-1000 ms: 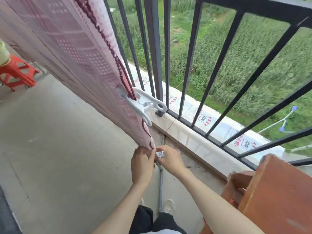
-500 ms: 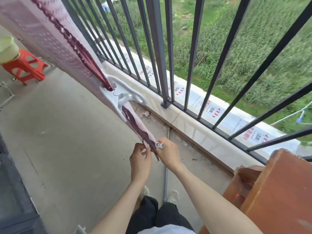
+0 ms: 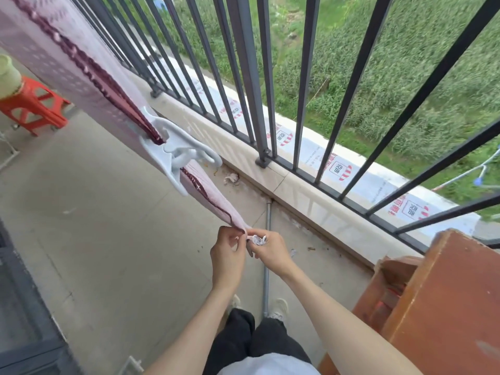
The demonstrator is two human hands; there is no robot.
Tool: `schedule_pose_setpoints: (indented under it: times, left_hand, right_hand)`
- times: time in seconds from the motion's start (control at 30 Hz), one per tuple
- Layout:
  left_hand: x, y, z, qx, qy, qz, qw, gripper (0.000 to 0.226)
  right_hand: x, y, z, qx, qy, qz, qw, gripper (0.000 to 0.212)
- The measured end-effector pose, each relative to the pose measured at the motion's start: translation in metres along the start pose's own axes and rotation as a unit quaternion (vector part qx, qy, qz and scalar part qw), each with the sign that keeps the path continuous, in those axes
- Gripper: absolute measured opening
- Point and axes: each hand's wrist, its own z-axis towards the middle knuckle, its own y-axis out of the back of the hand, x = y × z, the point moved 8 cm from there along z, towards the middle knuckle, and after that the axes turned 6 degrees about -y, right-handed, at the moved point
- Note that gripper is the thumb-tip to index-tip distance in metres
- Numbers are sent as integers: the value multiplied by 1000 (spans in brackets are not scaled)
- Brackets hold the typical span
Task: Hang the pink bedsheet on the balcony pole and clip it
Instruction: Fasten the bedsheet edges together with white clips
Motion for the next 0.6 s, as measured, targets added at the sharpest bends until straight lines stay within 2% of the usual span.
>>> schedule_pose_setpoints:
  times: [0.1, 0.23, 0.33, 0.4, 0.47, 0.53, 0.57, 0.6]
  left_hand:
    - [0, -3, 0, -27, 31, -15, 999, 19]
    - [-1, 8, 7, -126, 85, -37, 988, 15]
    - [3, 9, 9, -138, 100, -33, 985, 13]
    - [6, 9, 8, -139, 106, -22, 984, 13]
    - [8, 9, 7, -134, 98, 4, 986, 15]
    - [10, 5, 9, -114, 90, 33, 989, 19]
    - [11, 2, 11, -103, 86, 43, 990, 19]
    - [13, -1, 13, -96, 83, 51, 991, 19]
  right_hand:
    - [1, 1, -4, 20, 1, 10, 1000, 33]
    - [-3, 0, -5, 49, -21, -1, 999, 41]
    - [-20, 7, -7, 11, -78, 41, 996, 37]
    - [-32, 6, -10, 15, -117, 116, 986, 30]
    - [-43, 2, -13, 23, -164, 264, 950, 17]
    - [-48, -3, -19, 30, -211, 405, 889, 18]
    - [-53, -6, -20, 34, -222, 428, 875, 20]
    - [-55, -7, -22, 39, -228, 422, 877, 22]
